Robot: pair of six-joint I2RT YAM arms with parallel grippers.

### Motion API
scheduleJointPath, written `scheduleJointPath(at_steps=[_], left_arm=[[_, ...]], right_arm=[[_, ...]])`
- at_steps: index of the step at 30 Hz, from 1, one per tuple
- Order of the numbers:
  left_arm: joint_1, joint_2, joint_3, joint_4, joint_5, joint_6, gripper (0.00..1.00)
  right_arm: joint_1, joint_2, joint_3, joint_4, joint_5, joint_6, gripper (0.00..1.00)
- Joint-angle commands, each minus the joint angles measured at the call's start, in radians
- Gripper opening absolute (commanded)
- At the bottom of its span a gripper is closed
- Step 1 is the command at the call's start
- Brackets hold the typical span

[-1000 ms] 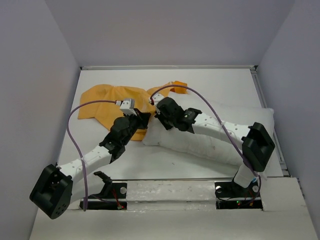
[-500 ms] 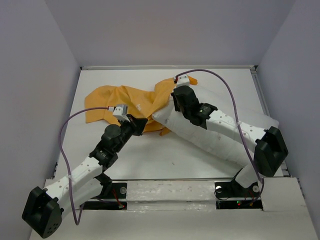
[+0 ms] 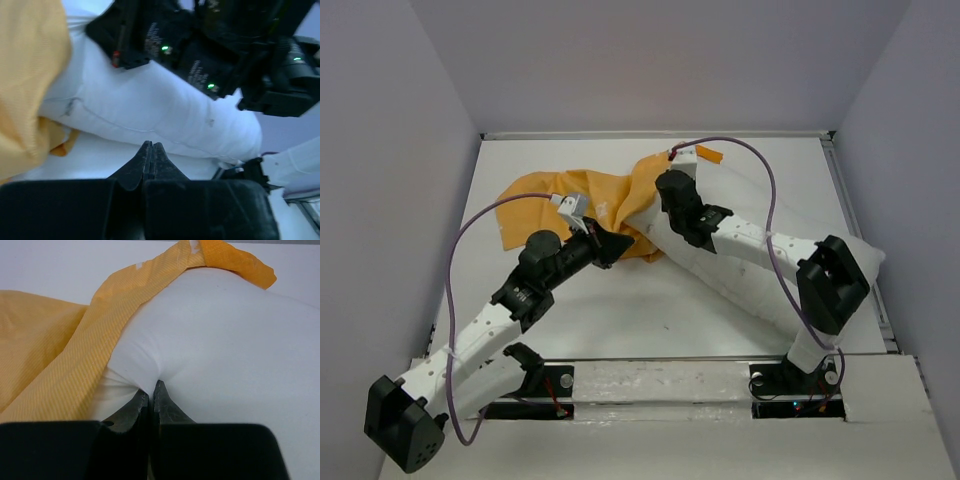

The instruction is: Put the pillow into the pillowcase

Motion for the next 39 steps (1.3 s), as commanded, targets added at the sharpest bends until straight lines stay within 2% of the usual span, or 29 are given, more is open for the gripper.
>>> scheduleJointPath(at_steps=[1,3,6,8,9,10,11,12,14,18,21,23,26,29,32,33,35,36,39], left_arm=[[0.001,0.078,0.072,0.197,0.238,-0.146,0.0],[-0.017,0.179,0.121,0.33,0.314,-0.209,0.0],[-0.085,0.221,0.187,0.333,0.278,-0.194,0.0],[-0.086,0.183,0.169,0.23,0.141,-0.129,0.0],[-0.086,0.129,0.164,0.087,-0.051,-0.084,0.0],[-0.088,0.104,0.163,0.011,-0.16,-0.038,0.02],[-0.088,0.086,0.16,-0.062,-0.291,0.003,0.12],[-0.088,0.052,0.15,-0.145,-0.504,0.065,0.33],[-0.088,0.029,0.111,-0.176,-0.649,0.1,0.55],[-0.083,0.078,0.069,-0.142,-0.696,0.107,0.73],[-0.036,0.196,0.071,-0.117,-0.673,0.117,0.75],[0.022,0.26,0.09,-0.083,-0.598,0.122,0.75],[0.03,0.333,0.097,0.004,-0.491,0.139,0.74],[0.032,0.35,0.098,0.046,-0.446,0.154,0.68],[0.033,0.386,0.115,0.017,-0.506,0.174,0.51],[0.035,0.4,0.12,0.018,-0.518,0.182,0.34],[0.038,0.406,0.121,0.047,-0.529,0.182,0.15],[0.039,0.408,0.123,0.067,-0.497,0.183,0.0],[0.021,0.4,0.141,0.079,-0.413,0.191,0.0]], right_arm=[[-0.003,0.032,0.08,0.131,-0.04,0.069,0.0],[-0.003,0.085,0.099,0.132,-0.124,0.149,0.0],[-0.003,0.115,0.094,0.175,-0.201,0.213,0.0],[-0.003,0.092,0.039,0.215,-0.232,0.218,0.0],[-0.012,0.06,0.022,0.218,-0.237,0.213,0.0],[-0.026,0.046,0.008,0.223,-0.248,0.207,0.0],[-0.026,0.031,-0.006,0.223,-0.263,0.2,0.0],[-0.026,0.011,-0.027,0.224,-0.274,0.186,0.0],[-0.026,-0.009,-0.052,0.224,-0.274,0.166,0.0],[-0.035,-0.019,-0.065,0.223,-0.29,0.158,0.0],[-0.035,-0.022,-0.069,0.223,-0.3,0.161,0.0],[-0.035,-0.026,-0.073,0.223,-0.303,0.164,0.0],[-0.035,-0.034,-0.076,0.223,-0.312,0.155,0.0],[-0.035,-0.042,-0.081,0.221,-0.314,0.137,0.0],[-0.035,-0.057,-0.084,0.221,-0.311,0.134,0.0],[-0.035,-0.059,-0.087,0.221,-0.312,0.134,0.0],[-0.035,-0.063,-0.089,0.22,-0.32,0.134,0.0],[-0.035,-0.065,-0.092,0.221,-0.323,0.134,0.0],[-0.035,-0.063,-0.098,0.223,-0.332,0.132,0.0]])
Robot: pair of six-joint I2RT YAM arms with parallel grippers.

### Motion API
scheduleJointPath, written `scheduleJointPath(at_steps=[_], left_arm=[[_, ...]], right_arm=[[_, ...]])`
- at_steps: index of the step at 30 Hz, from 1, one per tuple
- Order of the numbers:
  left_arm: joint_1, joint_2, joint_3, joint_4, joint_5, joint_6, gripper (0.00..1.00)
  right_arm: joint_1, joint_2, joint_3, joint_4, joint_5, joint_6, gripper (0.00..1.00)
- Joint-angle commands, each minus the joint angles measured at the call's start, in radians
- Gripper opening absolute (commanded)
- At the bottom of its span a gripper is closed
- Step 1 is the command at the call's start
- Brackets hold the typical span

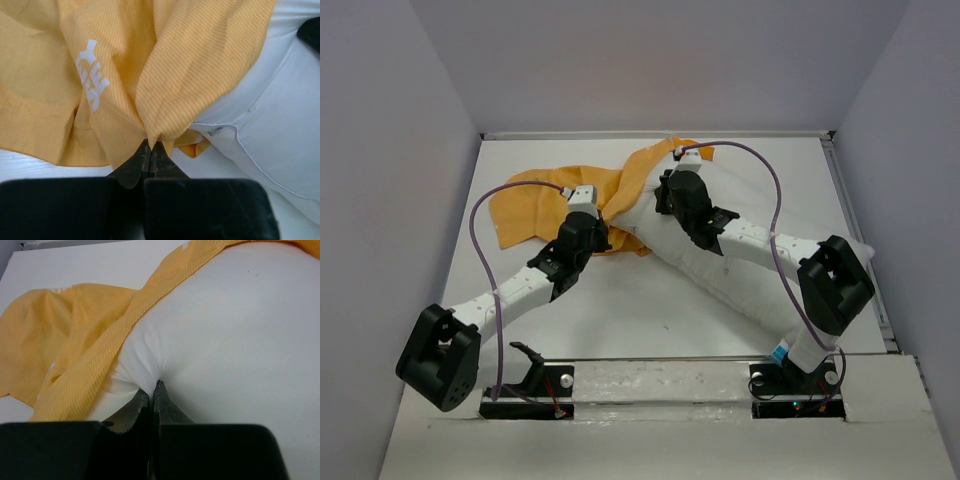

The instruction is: Put the pillow into the pillowcase

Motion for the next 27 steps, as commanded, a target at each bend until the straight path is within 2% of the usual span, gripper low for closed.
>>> scheduleJointPath(at_steps=[1,2,6,7,10,15,18,20,22,24,25,26,27], left_arm=[[-0.012,-0.019,0.058,0.091,0.092,0.027,0.0],[-0.038,-0.027,0.071,0.091,0.13,0.024,0.0],[-0.128,-0.107,0.084,0.244,0.467,-0.063,0.0],[-0.137,-0.125,0.091,0.321,0.6,-0.092,0.0],[-0.16,-0.136,0.112,0.405,0.787,-0.229,0.0],[-0.18,-0.203,-0.003,0.4,0.829,-0.301,0.0],[-0.179,-0.23,-0.102,0.41,0.801,-0.349,0.0],[-0.185,-0.19,-0.17,0.57,0.809,-0.393,0.0],[-0.2,-0.066,-0.167,0.7,0.816,-0.433,0.0],[-0.228,0.018,-0.12,0.704,0.791,-0.401,0.0],[-0.228,0.023,-0.109,0.686,0.775,-0.389,0.08],[-0.226,0.013,-0.1,0.648,0.748,-0.339,0.25],[-0.226,-0.036,-0.071,0.517,0.667,-0.299,0.55]], right_arm=[[0.005,-0.048,-0.01,0.041,-0.035,0.003,0.0],[0.005,-0.044,-0.008,0.043,-0.045,0.005,0.0],[0.005,-0.019,-0.005,0.084,-0.088,0.037,0.0],[0.005,-0.005,0.009,0.096,-0.095,0.058,0.0],[0.005,0.045,0.032,0.13,-0.116,0.107,0.0],[-0.042,0.068,0.033,0.204,-0.203,0.195,0.0],[-0.096,0.062,-0.008,0.282,-0.294,0.324,0.0],[-0.096,0.067,-0.014,0.326,-0.323,0.345,0.0],[-0.096,0.085,-0.031,0.378,-0.378,0.374,0.0],[-0.072,0.105,-0.057,0.388,-0.437,0.385,0.0],[-0.058,0.098,-0.08,0.382,-0.435,0.381,0.0],[-0.058,0.082,-0.142,0.371,-0.411,0.373,0.0],[-0.058,0.04,-0.175,0.371,-0.38,0.356,0.0]])
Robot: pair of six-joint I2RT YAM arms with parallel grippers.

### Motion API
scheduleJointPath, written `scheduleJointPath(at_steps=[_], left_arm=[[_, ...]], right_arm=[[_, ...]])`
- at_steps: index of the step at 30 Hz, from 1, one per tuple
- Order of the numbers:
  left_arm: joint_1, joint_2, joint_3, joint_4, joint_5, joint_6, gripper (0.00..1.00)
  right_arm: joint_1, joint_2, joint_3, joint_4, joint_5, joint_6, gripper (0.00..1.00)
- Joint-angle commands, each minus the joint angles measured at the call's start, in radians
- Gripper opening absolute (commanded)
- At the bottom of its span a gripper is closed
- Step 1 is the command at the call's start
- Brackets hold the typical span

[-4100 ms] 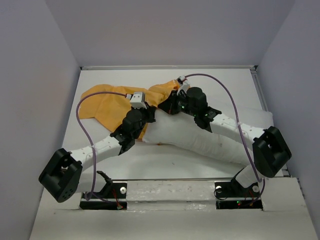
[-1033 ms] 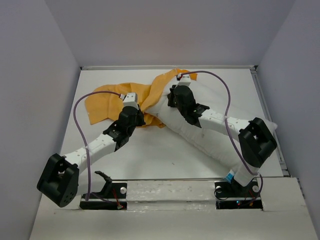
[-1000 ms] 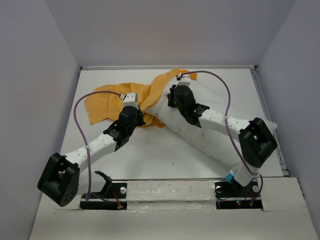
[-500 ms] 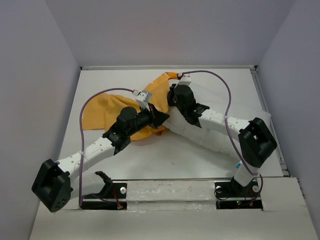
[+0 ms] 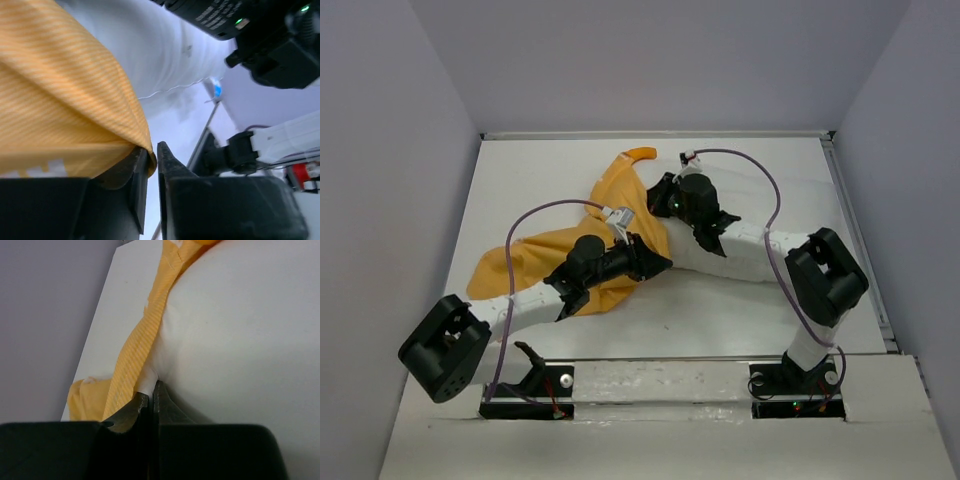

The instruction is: Put the pillow into the pillowcase

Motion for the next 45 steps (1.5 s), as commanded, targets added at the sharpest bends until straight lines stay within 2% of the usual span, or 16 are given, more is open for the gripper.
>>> scheduleJointPath(at_steps=[1,4,5,7,9,11,14,23,26,27,28,29,32,33,37,45], left_arm=[[-0.059,-0.096,0.112,-0.048,0.007,0.108,0.66],[-0.057,-0.24,0.172,-0.288,-0.112,0.213,0.91],[-0.054,-0.272,0.226,-0.345,-0.143,0.239,0.99],[-0.035,-0.36,0.315,-0.489,-0.227,0.301,0.99],[-0.013,-0.369,0.368,-0.571,-0.292,0.302,0.99],[0.042,-0.344,0.436,-0.687,-0.413,0.298,0.99],[0.152,-0.244,0.475,-0.717,-0.384,0.296,0.97],[0.191,0.146,0.671,-0.714,-0.438,0.401,0.84],[0.202,0.256,0.729,-0.729,-0.387,0.417,0.8],[0.202,0.279,0.743,-0.738,-0.381,0.422,0.79],[0.202,0.31,0.755,-0.748,-0.382,0.427,0.76],[0.202,0.316,0.752,-0.743,-0.381,0.424,0.74],[0.203,0.322,0.731,-0.725,-0.393,0.425,0.6],[0.202,0.322,0.725,-0.719,-0.395,0.425,0.46],[0.202,0.289,0.682,-0.615,-0.321,0.393,0.19],[0.122,0.22,0.664,-0.472,-0.277,0.391,0.07]], right_arm=[[0.02,-0.078,-0.164,0.113,0.029,0.034,0.01],[0.02,-0.166,-0.203,0.029,0.048,-0.034,0.23],[0.02,-0.192,-0.204,-0.005,0.045,-0.054,0.41],[0.02,-0.269,-0.201,-0.121,0.045,-0.111,0.65],[0.02,-0.323,-0.209,-0.181,0.049,-0.139,0.73],[0.02,-0.402,-0.211,-0.27,0.063,-0.17,0.76],[0.02,-0.502,-0.218,-0.384,0.114,-0.225,0.77],[0.001,-0.579,-0.24,-0.717,0.388,-0.363,0.84],[0.001,-0.519,-0.249,-0.743,0.311,-0.389,0.61],[0.001,-0.509,-0.252,-0.741,0.275,-0.378,0.27],[0.001,-0.507,-0.278,-0.7,0.234,-0.356,0.09],[0.001,-0.519,-0.305,-0.665,0.153,-0.352,0.01],[0.02,-0.582,-0.394,-0.591,0.115,-0.325,0.0],[0.02,-0.594,-0.405,-0.591,0.117,-0.319,0.0],[0.042,-0.657,-0.444,-0.594,0.097,-0.309,0.0],[0.214,-0.674,-0.433,-0.62,0.101,-0.285,0.0]])
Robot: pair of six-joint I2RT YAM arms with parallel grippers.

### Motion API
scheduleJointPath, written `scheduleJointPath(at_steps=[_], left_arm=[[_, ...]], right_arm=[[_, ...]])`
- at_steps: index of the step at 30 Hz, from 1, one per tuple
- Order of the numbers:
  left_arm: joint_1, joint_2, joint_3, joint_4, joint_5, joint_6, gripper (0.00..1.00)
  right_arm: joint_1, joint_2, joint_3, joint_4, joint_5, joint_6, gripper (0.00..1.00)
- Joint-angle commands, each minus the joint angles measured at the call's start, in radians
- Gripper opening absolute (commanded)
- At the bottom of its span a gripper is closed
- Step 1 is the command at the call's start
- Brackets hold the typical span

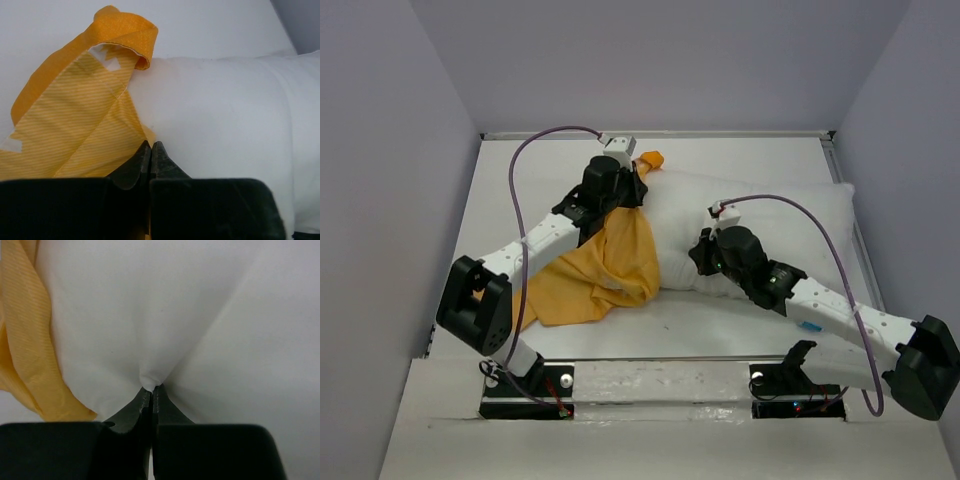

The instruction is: Put the pillow into the pillowcase

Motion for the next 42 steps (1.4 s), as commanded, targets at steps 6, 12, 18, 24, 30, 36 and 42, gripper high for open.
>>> scheduleJointPath(at_steps=[6,12,18,24,30,36,42], left_arm=[[-0.106,-0.166,0.001,0.149,0.106,0.006,0.07],[-0.104,-0.171,0.01,0.132,0.199,-0.037,0.03],[-0.12,-0.116,0.01,0.136,0.258,-0.042,0.0],[-0.135,-0.117,0.023,0.127,0.265,-0.028,0.0],[-0.157,-0.091,0.027,0.141,0.273,-0.028,0.0],[-0.195,-0.054,0.093,0.153,0.29,-0.025,0.0],[-0.271,-0.013,0.194,0.182,0.301,-0.056,0.0]], right_arm=[[0.176,-0.062,0.131,-0.26,-0.07,0.005,0.0],[0.194,-0.134,0.201,-0.392,-0.175,-0.029,0.0],[0.154,-0.113,0.292,-0.415,-0.103,-0.113,0.86],[-0.238,-0.059,0.385,-0.336,-0.399,-0.208,0.93],[-0.343,0.206,0.402,-0.185,-0.573,-0.293,0.98],[-0.343,0.363,0.362,0.069,-0.984,-0.234,0.68],[-0.343,0.109,0.124,0.411,-0.789,0.035,0.0]])
